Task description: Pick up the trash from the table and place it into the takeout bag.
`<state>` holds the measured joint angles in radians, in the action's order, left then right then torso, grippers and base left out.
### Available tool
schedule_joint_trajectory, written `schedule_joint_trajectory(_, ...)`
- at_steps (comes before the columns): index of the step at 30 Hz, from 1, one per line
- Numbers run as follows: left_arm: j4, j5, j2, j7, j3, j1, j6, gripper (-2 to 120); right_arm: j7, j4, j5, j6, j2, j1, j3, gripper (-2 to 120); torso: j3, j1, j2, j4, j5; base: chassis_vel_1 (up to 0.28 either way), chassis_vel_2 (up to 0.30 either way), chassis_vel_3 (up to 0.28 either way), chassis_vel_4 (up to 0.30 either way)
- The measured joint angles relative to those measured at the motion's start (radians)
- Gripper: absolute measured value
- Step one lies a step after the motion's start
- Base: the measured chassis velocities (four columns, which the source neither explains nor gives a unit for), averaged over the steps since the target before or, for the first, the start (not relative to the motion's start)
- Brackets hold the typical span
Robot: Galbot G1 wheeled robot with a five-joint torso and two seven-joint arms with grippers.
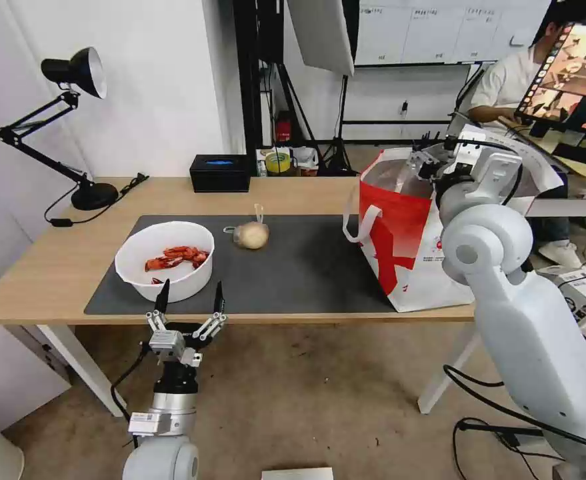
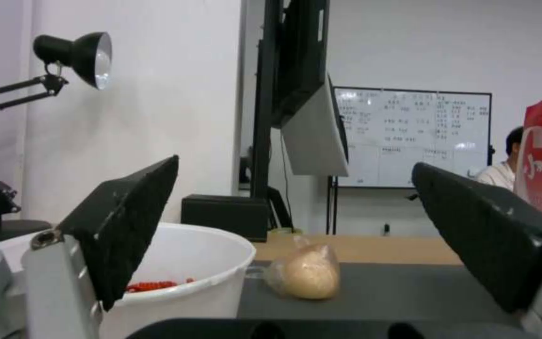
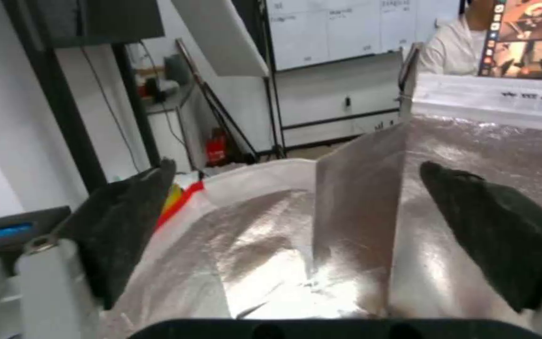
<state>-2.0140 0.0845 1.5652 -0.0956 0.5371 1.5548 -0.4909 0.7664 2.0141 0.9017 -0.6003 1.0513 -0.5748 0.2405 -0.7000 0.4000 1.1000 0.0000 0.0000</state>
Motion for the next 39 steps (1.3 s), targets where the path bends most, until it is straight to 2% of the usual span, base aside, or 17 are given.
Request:
schedule_joint_trajectory(11,-0.006,0.001,0.0,0.0,0.001,0.004,0.001,100,-0.117,0.028,-0.08,0.078,-0.02,-0.037,0.006,100,0.0,0.0,0.0,0.0,0.0,0.0,0.0,0.0,0.0)
schedule_joint_trajectory(14,-0.008,0.001,0.0,0.001,0.0,0.005,0.001,100,-0.201,0.036,-0.136,0.158,-0.03,-0.065,0.008,100,0.0,0.0,0.0,0.0,0.0,0.0,0.0,0.0,0.0)
schedule_joint_trajectory(15,-0.008,0.001,0.0,0.001,0.0,0.005,0.001,100,-0.201,0.036,-0.136,0.158,-0.03,-0.065,0.008,100,0.0,0.0,0.0,0.0,0.0,0.0,0.0,0.0,0.0)
schedule_joint_trajectory(18,-0.011,0.001,0.001,0.001,-0.001,0.007,0.002,100,-0.305,0.036,-0.198,0.271,-0.038,-0.105,0.011,100,0.0,0.0,0.0,0.0,0.0,0.0,0.0,0.0,0.0)
schedule_joint_trajectory(23,-0.014,0.001,0.003,0.001,-0.002,0.012,0.002,100,-0.385,0.035,-0.235,0.353,-0.037,-0.154,0.018,100,0.0,0.0,0.0,0.0,-0.0001,0.0,0.0,0.0,0.0)
schedule_joint_trajectory(26,-0.019,0.001,0.003,0.001,-0.002,0.015,0.002,100,-0.482,0.025,-0.3,0.478,-0.028,-0.242,0.035,100,0.0,0.0,0.0,0.0,0.0002,0.0,0.0,0.0,0.0)
schedule_joint_trajectory(27,-0.019,0.001,0.003,0.001,-0.002,0.015,0.002,100,-0.482,0.025,-0.3,0.478,-0.028,-0.242,0.035,100,0.0,0.0,0.0,0.0,0.0002,0.0,0.0,0.0,0.0)
schedule_joint_trajectory(32,-0.021,0.001,0.004,0.001,-0.002,0.015,0.002,100,-0.573,0.037,-0.387,0.635,0.018,-0.391,0.081,100,0.0,0.0,0.0,0.0,0.0,0.0,0.0,0.0,0.0)
schedule_joint_trajectory(39,-0.022,0.001,-0.002,0.001,-0.003,0.013,0.002,100,-0.638,0.054,-0.476,0.764,0.074,-0.522,0.119,100,0.0,0.0,0.0,-0.0001,0.0,0.0,0.0,0.0,0.0)
